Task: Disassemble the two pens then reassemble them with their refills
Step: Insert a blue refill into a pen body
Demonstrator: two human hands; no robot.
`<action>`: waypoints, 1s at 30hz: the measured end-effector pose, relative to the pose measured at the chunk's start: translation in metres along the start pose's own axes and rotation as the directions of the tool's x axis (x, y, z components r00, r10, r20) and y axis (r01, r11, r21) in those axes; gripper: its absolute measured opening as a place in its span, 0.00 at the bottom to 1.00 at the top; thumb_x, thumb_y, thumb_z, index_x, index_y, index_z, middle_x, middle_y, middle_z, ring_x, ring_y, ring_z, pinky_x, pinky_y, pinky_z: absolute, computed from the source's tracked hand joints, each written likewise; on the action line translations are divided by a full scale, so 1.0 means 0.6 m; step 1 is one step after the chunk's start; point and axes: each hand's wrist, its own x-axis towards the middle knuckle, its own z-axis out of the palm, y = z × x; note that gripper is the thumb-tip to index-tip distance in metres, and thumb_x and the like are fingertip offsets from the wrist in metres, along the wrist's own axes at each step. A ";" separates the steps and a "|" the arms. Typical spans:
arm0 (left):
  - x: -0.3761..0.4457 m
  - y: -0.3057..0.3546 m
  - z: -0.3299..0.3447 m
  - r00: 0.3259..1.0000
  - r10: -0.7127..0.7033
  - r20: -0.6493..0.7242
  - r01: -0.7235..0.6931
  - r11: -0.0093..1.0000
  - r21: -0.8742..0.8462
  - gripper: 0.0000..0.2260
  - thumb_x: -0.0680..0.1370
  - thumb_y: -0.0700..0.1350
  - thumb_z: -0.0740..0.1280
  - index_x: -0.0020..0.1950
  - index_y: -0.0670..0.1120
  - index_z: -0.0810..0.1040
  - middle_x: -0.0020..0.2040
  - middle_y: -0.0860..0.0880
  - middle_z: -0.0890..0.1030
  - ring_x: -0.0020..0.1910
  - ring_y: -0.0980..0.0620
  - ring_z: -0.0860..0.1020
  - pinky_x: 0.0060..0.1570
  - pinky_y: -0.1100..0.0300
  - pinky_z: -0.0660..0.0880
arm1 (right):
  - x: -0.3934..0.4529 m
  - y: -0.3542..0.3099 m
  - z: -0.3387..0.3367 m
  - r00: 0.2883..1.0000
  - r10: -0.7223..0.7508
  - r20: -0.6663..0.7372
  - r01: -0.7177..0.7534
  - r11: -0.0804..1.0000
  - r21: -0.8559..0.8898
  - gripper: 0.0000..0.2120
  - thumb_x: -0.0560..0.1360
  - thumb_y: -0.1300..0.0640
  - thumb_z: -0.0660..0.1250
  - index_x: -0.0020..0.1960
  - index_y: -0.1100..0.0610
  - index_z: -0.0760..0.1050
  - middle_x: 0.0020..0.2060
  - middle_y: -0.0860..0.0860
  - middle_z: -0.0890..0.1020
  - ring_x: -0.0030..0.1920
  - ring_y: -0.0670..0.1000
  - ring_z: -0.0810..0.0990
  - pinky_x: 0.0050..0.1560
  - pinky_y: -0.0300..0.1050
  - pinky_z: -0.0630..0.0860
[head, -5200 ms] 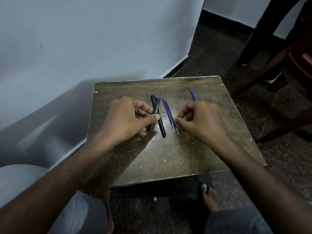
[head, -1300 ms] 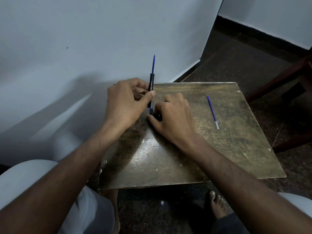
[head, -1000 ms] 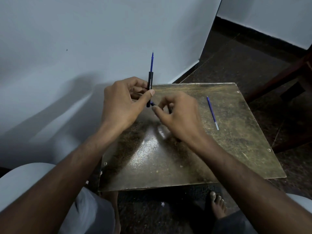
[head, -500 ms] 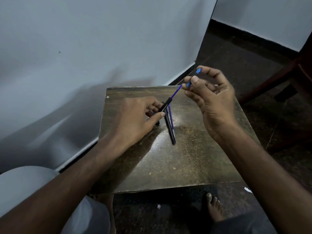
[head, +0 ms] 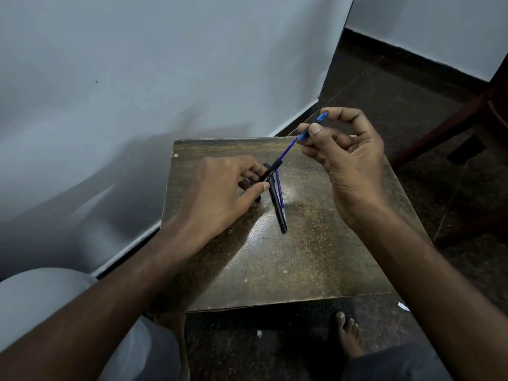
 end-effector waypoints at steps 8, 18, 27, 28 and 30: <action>0.001 -0.001 -0.003 1.000 -0.001 0.003 0.001 1.000 0.020 0.10 0.78 0.53 0.78 0.58 0.55 0.87 0.42 0.65 0.81 0.40 0.71 0.80 0.40 0.80 0.74 | 0.000 0.000 0.001 1.000 -0.019 -0.009 0.018 1.000 -0.008 0.14 0.81 0.64 0.73 0.64 0.64 0.75 0.51 0.62 0.90 0.49 0.54 0.90 0.53 0.51 0.86; 0.002 -0.002 0.001 1.000 0.001 0.004 -0.001 0.999 0.032 0.10 0.78 0.53 0.79 0.58 0.55 0.87 0.44 0.65 0.82 0.40 0.71 0.81 0.42 0.78 0.74 | 0.002 0.000 -0.003 1.000 -0.021 -0.011 0.020 1.000 -0.020 0.14 0.82 0.65 0.73 0.65 0.64 0.75 0.51 0.62 0.90 0.49 0.56 0.90 0.53 0.51 0.86; 0.002 -0.002 0.001 1.000 -0.022 0.008 0.022 0.999 0.040 0.10 0.78 0.52 0.79 0.59 0.55 0.87 0.45 0.62 0.85 0.41 0.67 0.83 0.44 0.69 0.79 | -0.002 -0.001 -0.001 1.000 0.015 0.026 -0.013 0.998 -0.061 0.16 0.80 0.64 0.74 0.64 0.67 0.75 0.50 0.61 0.90 0.49 0.55 0.90 0.52 0.49 0.86; 0.001 -0.002 0.000 1.000 -0.022 0.010 0.021 0.999 0.046 0.10 0.78 0.52 0.79 0.59 0.55 0.87 0.46 0.61 0.86 0.41 0.66 0.83 0.45 0.68 0.80 | -0.003 -0.001 0.000 0.999 0.010 0.034 -0.008 0.997 -0.072 0.16 0.80 0.64 0.74 0.64 0.67 0.75 0.50 0.62 0.90 0.49 0.55 0.90 0.52 0.49 0.86; 0.001 -0.001 0.001 1.000 -0.017 0.016 0.016 0.998 0.056 0.11 0.78 0.52 0.79 0.59 0.54 0.87 0.47 0.59 0.87 0.42 0.66 0.83 0.45 0.69 0.79 | -0.005 0.000 0.002 0.999 -0.002 0.041 0.007 0.994 -0.105 0.16 0.80 0.64 0.74 0.64 0.67 0.75 0.50 0.62 0.90 0.50 0.55 0.90 0.52 0.49 0.86</action>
